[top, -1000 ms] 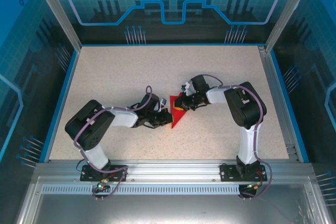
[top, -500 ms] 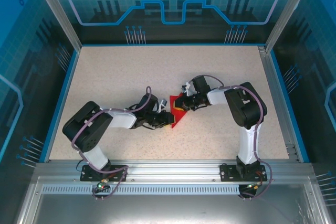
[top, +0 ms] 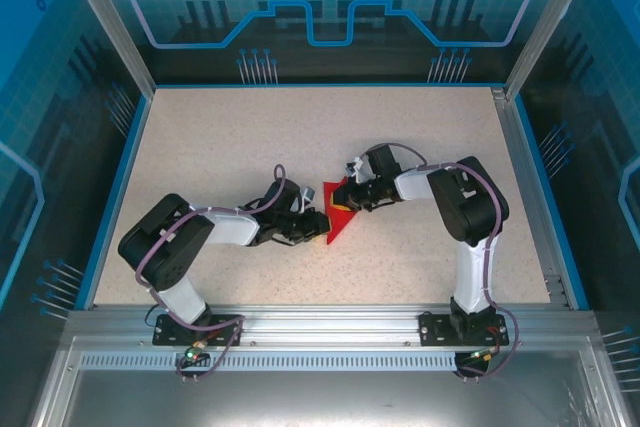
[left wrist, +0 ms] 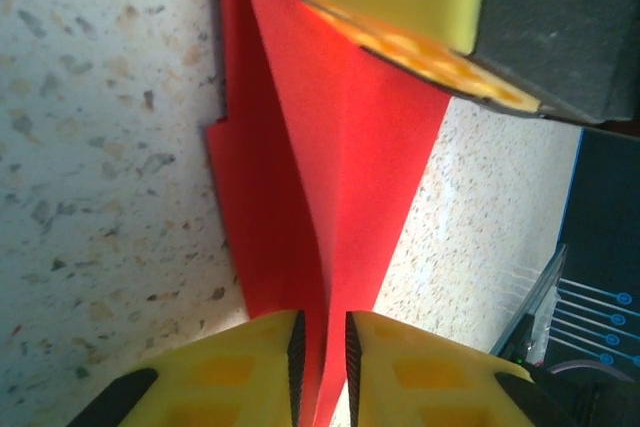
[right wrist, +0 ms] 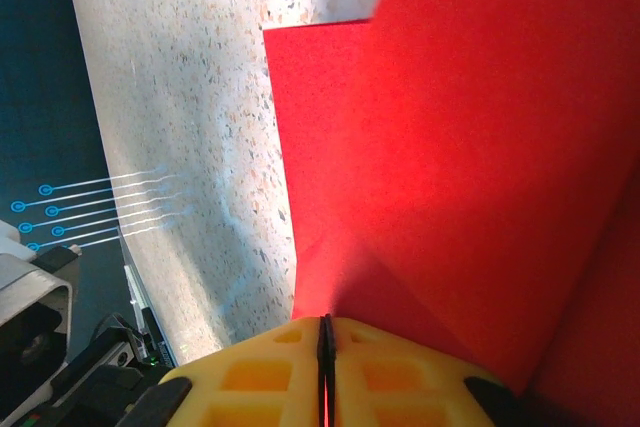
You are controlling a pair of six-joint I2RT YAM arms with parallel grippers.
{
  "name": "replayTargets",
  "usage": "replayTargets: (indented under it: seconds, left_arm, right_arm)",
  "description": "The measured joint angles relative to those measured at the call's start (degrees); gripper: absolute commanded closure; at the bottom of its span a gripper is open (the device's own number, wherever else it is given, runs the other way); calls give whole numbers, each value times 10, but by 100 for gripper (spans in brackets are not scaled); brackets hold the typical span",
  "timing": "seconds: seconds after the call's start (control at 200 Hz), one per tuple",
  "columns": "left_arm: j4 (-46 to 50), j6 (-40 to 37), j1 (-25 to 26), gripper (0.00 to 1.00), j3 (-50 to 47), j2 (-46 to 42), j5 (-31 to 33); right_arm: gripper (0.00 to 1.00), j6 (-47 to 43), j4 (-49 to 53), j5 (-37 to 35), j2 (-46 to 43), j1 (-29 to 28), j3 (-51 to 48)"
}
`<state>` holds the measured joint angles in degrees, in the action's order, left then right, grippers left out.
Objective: Fold a paper plane with a square sheet of paper (pick it up from the middle)
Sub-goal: Fourth fold the wing at the center of the table.
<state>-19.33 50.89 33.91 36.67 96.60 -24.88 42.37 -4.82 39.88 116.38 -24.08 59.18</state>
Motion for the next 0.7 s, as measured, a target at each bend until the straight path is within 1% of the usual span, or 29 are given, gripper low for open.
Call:
replayTargets:
  seconds: [0.09,0.16,0.52,0.7]
  left_arm:
    - [-9,10,0,92,0,2,0]
    - [-14,15,0,95,-2,3,0]
    - [-26,13,-2,95,-5,41,-12]
    - [-30,2,-7,91,-1,49,-33]
  right_arm:
    - [89,0,0,0,0,0,0]
    - [89,0,0,0,0,0,0]
    - [89,0,-4,1,0,0,-3]
    - [89,0,-4,1,0,0,-3]
